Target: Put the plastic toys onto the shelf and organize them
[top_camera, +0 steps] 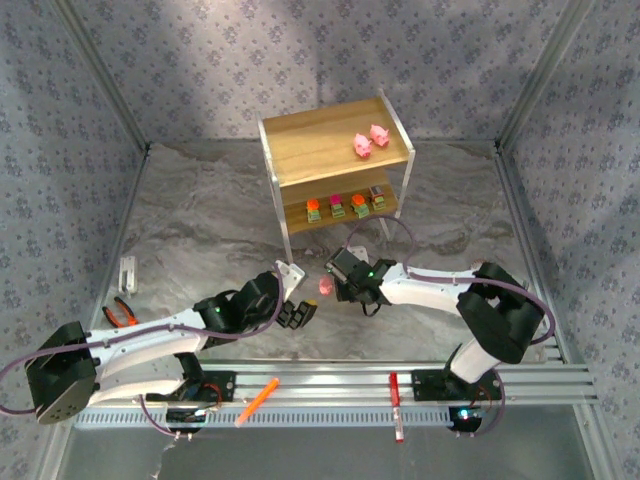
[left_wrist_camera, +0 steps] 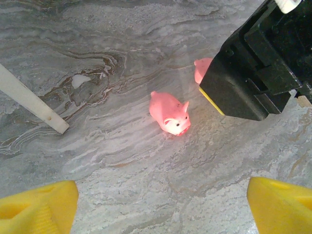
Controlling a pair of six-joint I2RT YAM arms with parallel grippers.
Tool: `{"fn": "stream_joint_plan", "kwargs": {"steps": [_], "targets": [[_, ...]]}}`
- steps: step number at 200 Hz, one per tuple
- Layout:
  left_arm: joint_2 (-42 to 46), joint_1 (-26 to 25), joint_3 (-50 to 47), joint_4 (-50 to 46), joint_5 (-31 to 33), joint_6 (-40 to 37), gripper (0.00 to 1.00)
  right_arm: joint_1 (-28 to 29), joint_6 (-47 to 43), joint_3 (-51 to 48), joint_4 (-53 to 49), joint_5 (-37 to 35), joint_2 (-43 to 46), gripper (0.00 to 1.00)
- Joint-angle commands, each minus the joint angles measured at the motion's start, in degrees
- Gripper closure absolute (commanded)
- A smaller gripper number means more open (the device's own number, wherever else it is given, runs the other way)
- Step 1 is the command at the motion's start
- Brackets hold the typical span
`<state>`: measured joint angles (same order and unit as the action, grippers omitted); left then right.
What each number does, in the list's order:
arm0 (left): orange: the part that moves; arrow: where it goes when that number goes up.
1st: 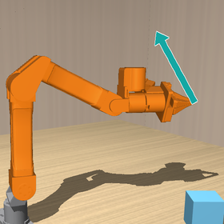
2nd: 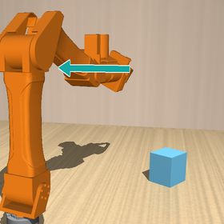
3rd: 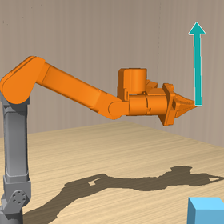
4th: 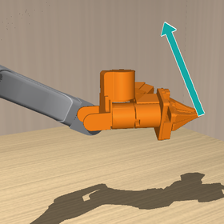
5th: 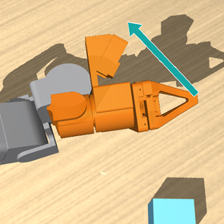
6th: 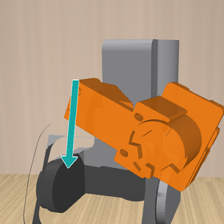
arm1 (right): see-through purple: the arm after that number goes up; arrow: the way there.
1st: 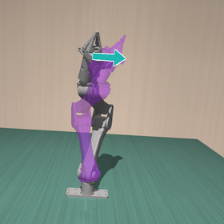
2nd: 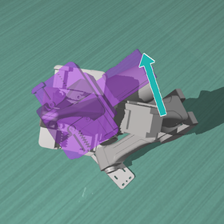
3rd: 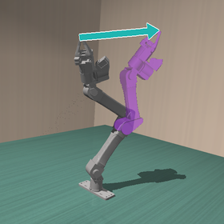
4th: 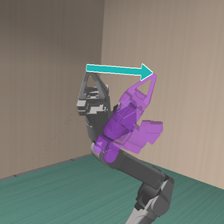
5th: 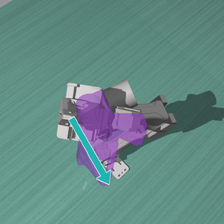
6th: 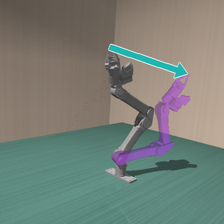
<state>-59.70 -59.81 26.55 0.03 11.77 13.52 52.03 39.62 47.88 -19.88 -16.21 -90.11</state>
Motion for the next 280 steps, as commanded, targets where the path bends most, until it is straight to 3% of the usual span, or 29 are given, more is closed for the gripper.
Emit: {"fn": "stream_joint_plan", "kwargs": {"steps": [1,193,280], "targets": [[-0.2,-0.3,1.0,0.4,-0.2,-0.4,0.11,0.0,-0.5,-0.5,0.0,-2.2,-0.5,0.49],[-0.3,-0.4,1.0,0.4,-0.3,-0.4,0.11,-0.9,-1.8,-1.3,1.9,-2.2,-2.3,0.54],[-0.5,-0.3,1.1,0.5,-0.5,-0.4,0.11,-1.0,-2.1,-1.3,1.4,-2.3,-1.3,0.64]]}}
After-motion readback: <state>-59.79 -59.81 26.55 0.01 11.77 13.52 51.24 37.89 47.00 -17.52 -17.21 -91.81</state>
